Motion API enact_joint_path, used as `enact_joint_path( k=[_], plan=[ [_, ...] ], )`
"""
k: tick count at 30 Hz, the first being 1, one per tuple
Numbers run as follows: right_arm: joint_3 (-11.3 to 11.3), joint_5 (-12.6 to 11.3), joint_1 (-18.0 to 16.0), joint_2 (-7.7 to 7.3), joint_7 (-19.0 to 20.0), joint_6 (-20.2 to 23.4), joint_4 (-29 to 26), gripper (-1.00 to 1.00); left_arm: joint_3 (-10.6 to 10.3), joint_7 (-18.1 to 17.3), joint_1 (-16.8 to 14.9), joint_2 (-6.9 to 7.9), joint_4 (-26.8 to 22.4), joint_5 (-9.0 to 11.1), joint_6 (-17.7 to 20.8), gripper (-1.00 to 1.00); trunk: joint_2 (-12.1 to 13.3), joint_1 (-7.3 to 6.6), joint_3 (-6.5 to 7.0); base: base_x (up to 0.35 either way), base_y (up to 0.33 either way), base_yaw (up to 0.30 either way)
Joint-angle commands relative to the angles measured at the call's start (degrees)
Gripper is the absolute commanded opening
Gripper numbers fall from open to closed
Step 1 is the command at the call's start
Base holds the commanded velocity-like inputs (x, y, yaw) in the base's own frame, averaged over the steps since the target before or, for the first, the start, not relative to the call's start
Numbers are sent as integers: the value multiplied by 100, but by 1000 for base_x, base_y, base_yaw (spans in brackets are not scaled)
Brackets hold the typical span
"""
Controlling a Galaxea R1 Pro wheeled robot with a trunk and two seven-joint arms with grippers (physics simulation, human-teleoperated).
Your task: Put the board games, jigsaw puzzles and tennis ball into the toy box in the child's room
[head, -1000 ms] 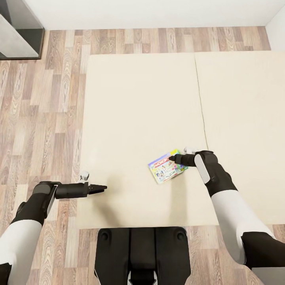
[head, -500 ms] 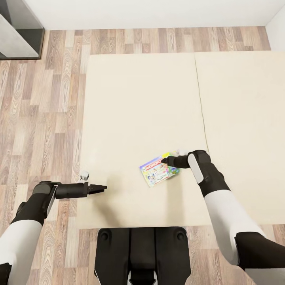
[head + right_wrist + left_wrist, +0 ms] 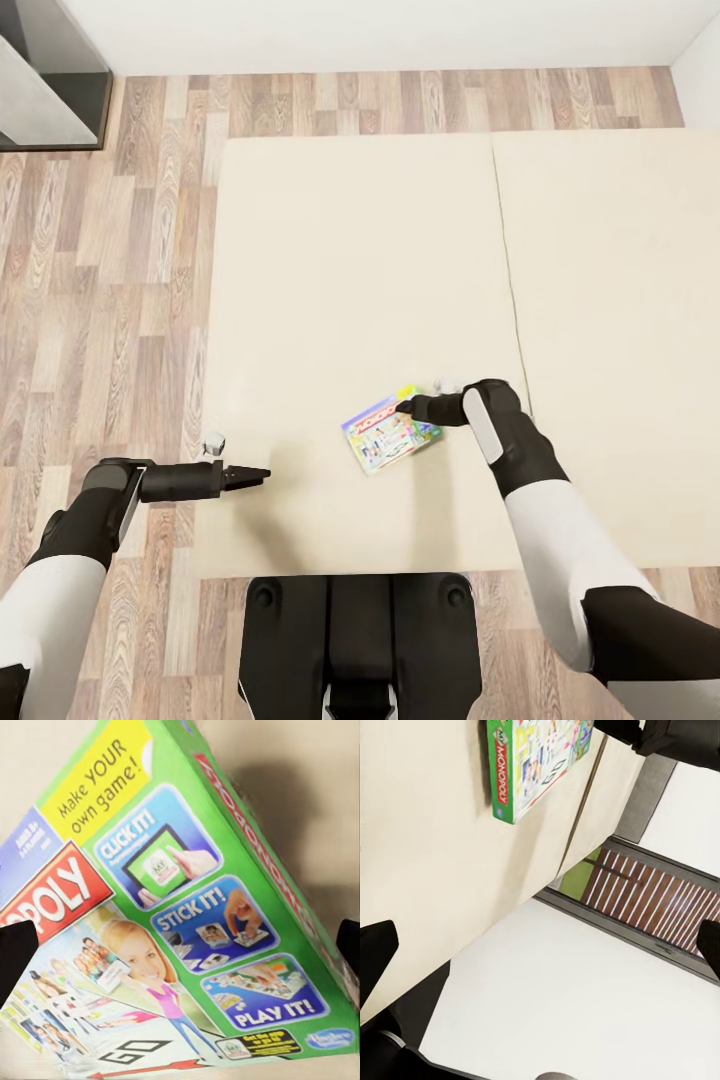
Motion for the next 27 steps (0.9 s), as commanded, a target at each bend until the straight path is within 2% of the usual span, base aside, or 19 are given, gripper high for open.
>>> enact_joint_path(
  k=[1, 27],
  plan=[
    [-1, 27, -1, 13, 24, 25, 1, 100, 13, -50, -1, -4, -5, -60, 61, 100, -9, 3, -6, 0, 0, 0],
    [14, 25, 9, 356, 28, 36, 31, 100, 22, -50, -2, 3, -5, -60, 67, 100, -9, 3, -6, 0, 0, 0]
  ],
)
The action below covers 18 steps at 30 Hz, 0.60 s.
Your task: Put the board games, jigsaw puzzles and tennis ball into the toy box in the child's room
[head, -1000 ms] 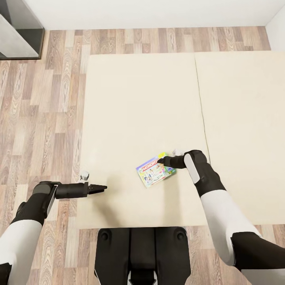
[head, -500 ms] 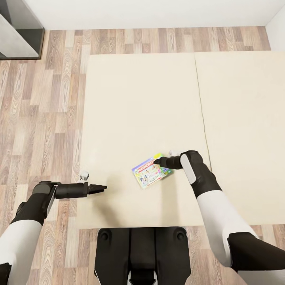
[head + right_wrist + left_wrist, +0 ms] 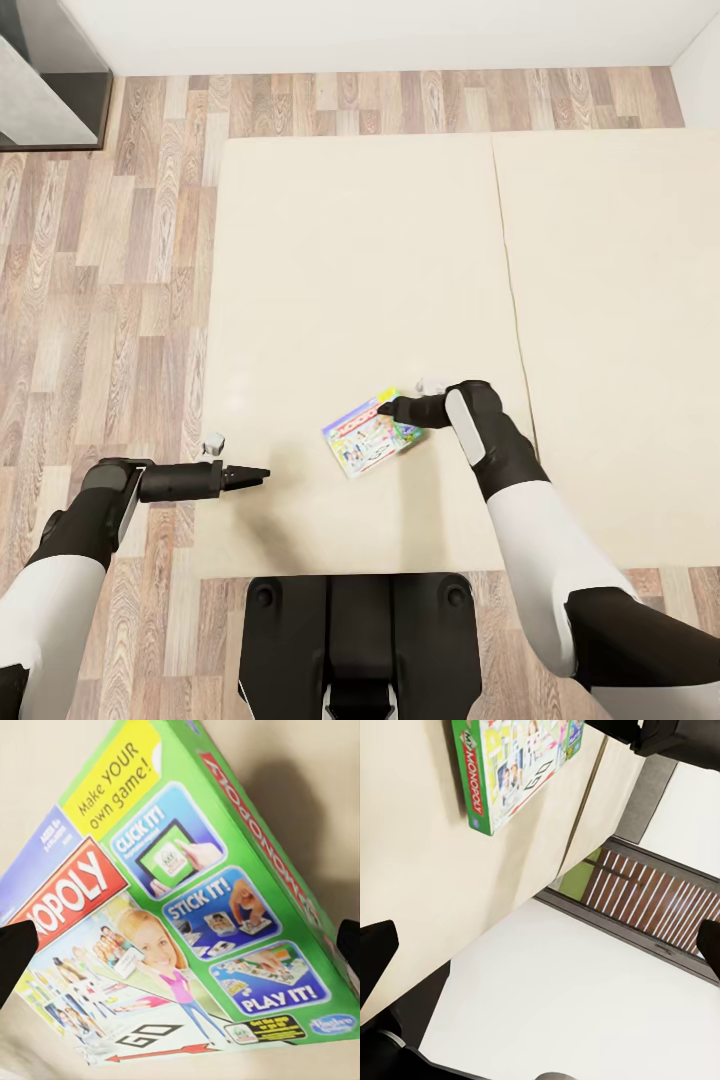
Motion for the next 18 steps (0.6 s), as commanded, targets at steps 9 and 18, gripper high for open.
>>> enact_joint_path(
  k=[9, 18],
  plan=[
    [-20, 10, -2, 5, 31, 75, 17, 100, 14, -50, -1, -3, -5, -56, 60, 100, -9, 4, -6, 0, 0, 0],
    [-39, -559, 98, 7, 143, 212, 26, 100, 14, -50, -2, -3, -5, -60, 60, 100, -9, 4, -6, 0, 0, 0]
  ],
)
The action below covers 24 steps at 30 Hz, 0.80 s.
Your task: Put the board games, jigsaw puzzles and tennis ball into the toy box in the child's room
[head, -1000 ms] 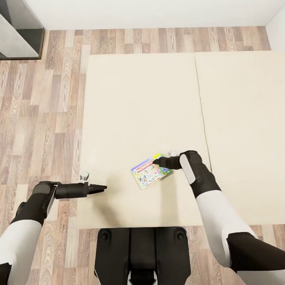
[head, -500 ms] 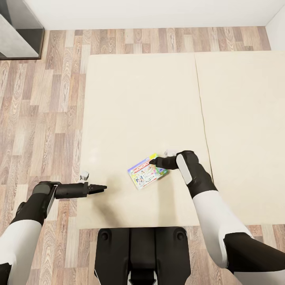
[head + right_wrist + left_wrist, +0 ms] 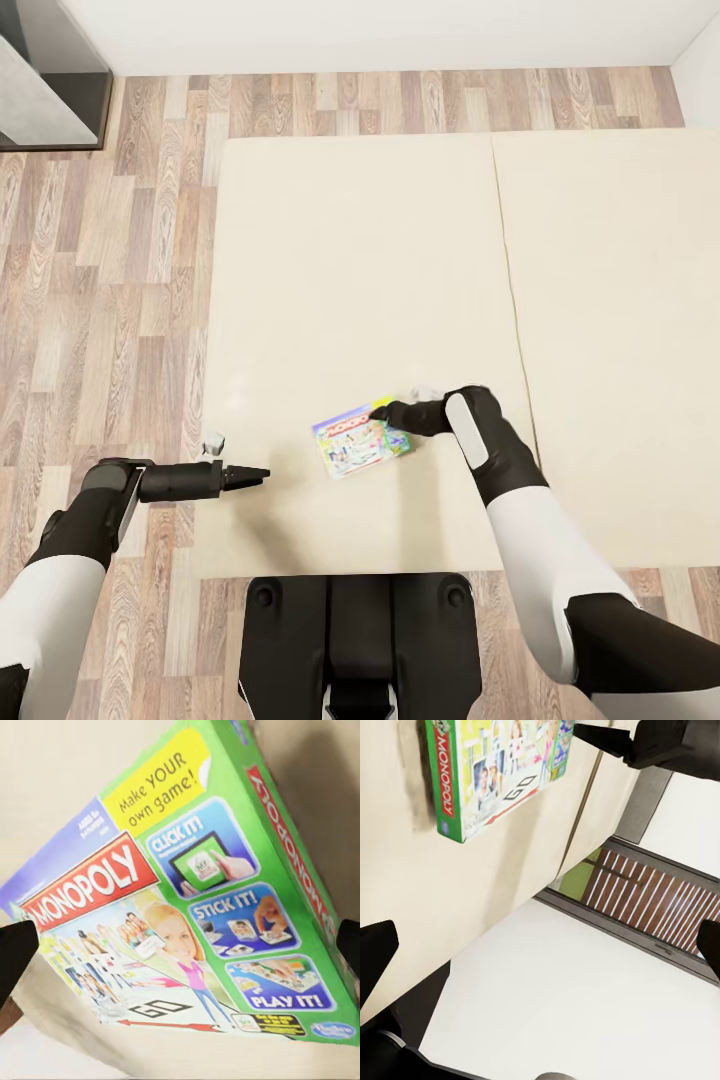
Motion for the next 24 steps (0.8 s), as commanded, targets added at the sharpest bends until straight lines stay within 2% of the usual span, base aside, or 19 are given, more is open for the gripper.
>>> enact_joint_path(
  k=[1, 3, 6, 14, 24],
  plan=[
    [0, -10, 5, 0, 39, 23, -3, 100, 14, -50, -2, -3, -5, -60, 60, 100, -9, 3, -6, 0, 0, 0],
    [12, -143, 23, -1, 45, 24, 0, 100, 17, -50, -1, 0, -5, -60, 60, 100, -9, 3, -6, 0, 0, 0],
    [18, -219, 35, 6, 51, 26, 1, 100, 17, -50, -2, -2, -5, -61, 60, 100, -9, 3, -6, 0, 0, 0],
    [26, -249, 28, 152, 55, 18, -3, 100, 15, -50, -2, -3, -5, -59, 60, 100, -9, 3, -6, 0, 0, 0],
    [33, -252, 31, 155, 303, -25, -23, 100, 22, -50, -4, 28, -5, -55, 60, 100, -9, 3, -6, 0, 0, 0]
  ],
)
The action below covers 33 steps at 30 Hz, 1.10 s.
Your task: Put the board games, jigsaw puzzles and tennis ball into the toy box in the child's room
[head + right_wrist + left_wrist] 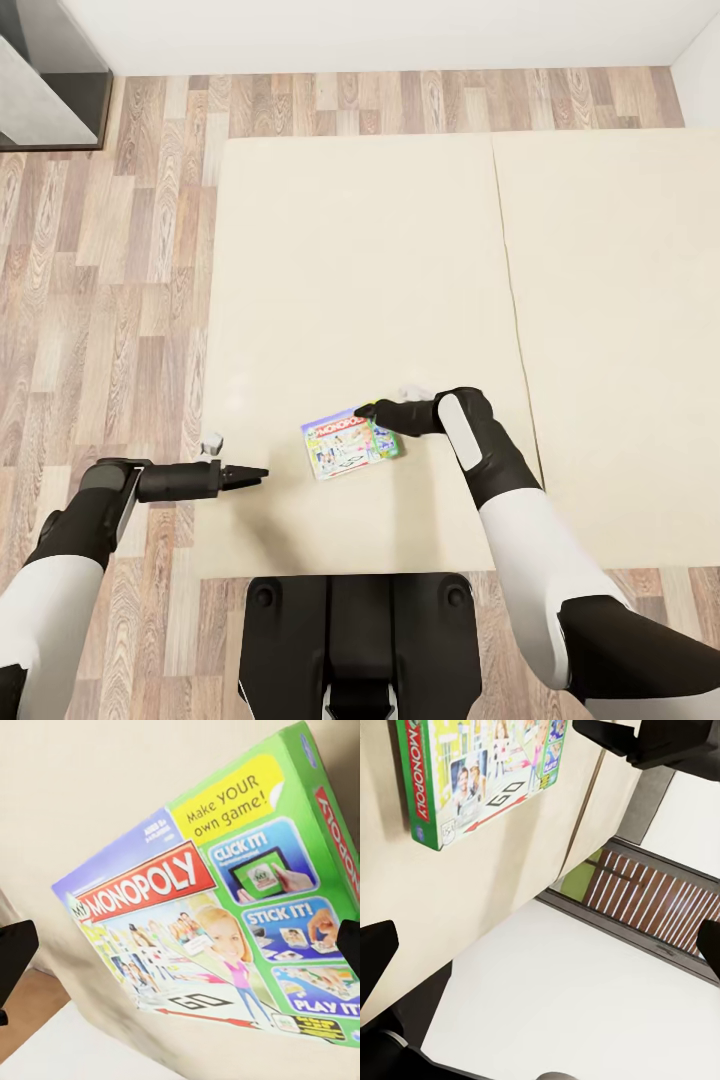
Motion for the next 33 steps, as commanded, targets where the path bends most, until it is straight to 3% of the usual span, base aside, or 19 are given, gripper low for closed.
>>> enact_joint_path(
  k=[1, 27, 33],
  plan=[
    [-5, 61, -2, 1, 61, 21, -3, 100, 14, -50, -1, -2, -5, -60, 60, 100, -9, 3, -6, 0, 0, 0],
    [12, 113, 8, 1, 35, -11, -29, 100, 14, -50, 1, 10, -5, -57, 60, 100, -9, 3, -6, 0, 0, 0],
    [132, 136, 29, 1, 13, -30, -44, 100, 15, -50, 2, 10, -5, -62, 60, 100, -9, 3, -6, 0, 0, 0]
  ],
)
